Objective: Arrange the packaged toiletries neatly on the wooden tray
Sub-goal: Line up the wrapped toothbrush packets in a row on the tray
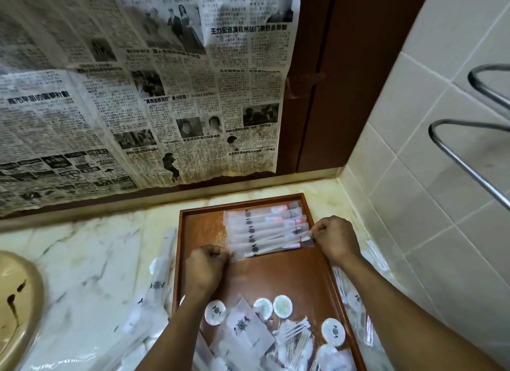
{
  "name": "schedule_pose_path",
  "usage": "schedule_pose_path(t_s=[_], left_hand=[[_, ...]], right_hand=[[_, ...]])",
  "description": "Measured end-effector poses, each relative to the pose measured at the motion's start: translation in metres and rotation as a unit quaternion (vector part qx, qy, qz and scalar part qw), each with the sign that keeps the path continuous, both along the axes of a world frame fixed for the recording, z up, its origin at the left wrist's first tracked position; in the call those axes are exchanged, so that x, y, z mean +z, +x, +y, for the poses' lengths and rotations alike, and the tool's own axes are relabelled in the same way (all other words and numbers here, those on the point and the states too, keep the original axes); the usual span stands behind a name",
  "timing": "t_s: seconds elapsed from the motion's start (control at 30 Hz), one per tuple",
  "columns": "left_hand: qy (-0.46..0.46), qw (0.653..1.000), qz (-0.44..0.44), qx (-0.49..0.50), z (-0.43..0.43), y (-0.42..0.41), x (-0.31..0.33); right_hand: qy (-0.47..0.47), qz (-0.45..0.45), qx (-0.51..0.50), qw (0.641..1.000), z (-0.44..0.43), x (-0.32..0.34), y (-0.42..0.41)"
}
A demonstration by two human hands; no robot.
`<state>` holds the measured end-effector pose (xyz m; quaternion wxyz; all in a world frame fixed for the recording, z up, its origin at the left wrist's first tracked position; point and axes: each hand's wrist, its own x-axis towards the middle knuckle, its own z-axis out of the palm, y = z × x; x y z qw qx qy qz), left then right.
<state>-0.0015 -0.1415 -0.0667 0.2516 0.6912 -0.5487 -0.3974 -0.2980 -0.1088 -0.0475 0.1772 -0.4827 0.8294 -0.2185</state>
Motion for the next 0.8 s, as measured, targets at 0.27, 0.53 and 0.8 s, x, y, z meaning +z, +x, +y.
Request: schedule_pose_path(t_s=[0.27, 0.53, 0.8], left_hand=[[-0.002, 1.000, 0.008, 0.008, 0.000, 0.001, 0.001], [-0.007, 0.998, 0.062, -0.008, 0.013, 0.012, 0.011], [-0.028, 0.992, -0.029, -0.120, 0.063, 0.023, 0.015]], right_hand=[[-0.016, 0.002, 0.011, 1.000, -0.001, -0.003, -0.002], [-0.071, -0.012, 0.003, 0.997, 0.013, 0.004, 0.001], [-0.050, -0.062, 0.054, 0.995, 0.074, 0.028, 0.040]])
